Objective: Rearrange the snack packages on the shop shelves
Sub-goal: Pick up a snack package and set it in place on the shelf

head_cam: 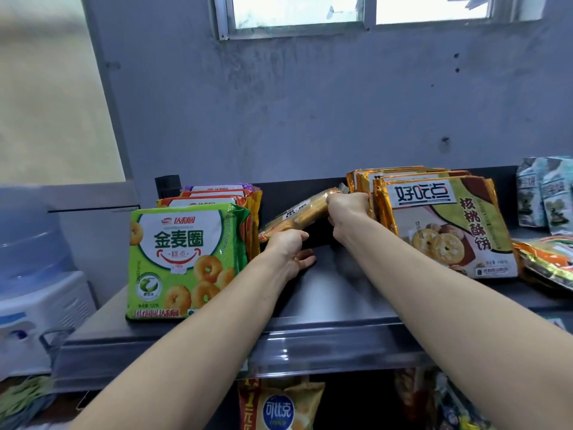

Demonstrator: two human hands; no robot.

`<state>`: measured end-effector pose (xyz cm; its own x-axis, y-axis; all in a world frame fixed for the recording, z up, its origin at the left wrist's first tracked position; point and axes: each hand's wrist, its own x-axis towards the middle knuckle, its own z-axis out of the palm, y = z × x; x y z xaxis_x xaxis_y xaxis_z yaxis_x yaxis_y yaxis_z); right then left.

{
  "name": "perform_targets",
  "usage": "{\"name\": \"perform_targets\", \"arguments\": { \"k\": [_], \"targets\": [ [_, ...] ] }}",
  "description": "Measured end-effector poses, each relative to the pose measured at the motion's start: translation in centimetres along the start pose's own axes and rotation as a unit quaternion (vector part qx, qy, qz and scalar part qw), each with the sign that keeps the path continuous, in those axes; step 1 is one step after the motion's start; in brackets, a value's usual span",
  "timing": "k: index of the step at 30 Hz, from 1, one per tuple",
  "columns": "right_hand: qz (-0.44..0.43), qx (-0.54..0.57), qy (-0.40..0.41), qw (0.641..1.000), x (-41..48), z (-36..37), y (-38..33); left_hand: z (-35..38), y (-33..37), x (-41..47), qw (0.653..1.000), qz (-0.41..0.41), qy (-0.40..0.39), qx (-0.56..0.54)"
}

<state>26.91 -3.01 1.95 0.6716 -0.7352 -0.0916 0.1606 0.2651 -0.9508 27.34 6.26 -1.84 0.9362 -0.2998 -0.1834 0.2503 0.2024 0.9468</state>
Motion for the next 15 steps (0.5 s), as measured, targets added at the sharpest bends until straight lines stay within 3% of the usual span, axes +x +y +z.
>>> {"name": "perform_targets", "arguments": {
  "k": [9, 12, 15],
  "targets": [
    [0.01, 0.005, -0.024, 1.0, -1.1, 1.3, 0.1, -0.1, 0.0, -0.2, 1.0, -0.003, -0.005, 0.015],
    [-0.11, -0.057, 0.002, 0.992, -1.1, 1.6, -0.5, 0.0, 0.1, -0.7, 1.0, 0.007, 0.002, 0.024],
    [-0.264, -0.113, 0.026, 0.957, -2.0, 1.5, -2.4, -0.1, 0.0, -0.8, 0.998, 0.053, 0.027, 0.032]
  ]
}}
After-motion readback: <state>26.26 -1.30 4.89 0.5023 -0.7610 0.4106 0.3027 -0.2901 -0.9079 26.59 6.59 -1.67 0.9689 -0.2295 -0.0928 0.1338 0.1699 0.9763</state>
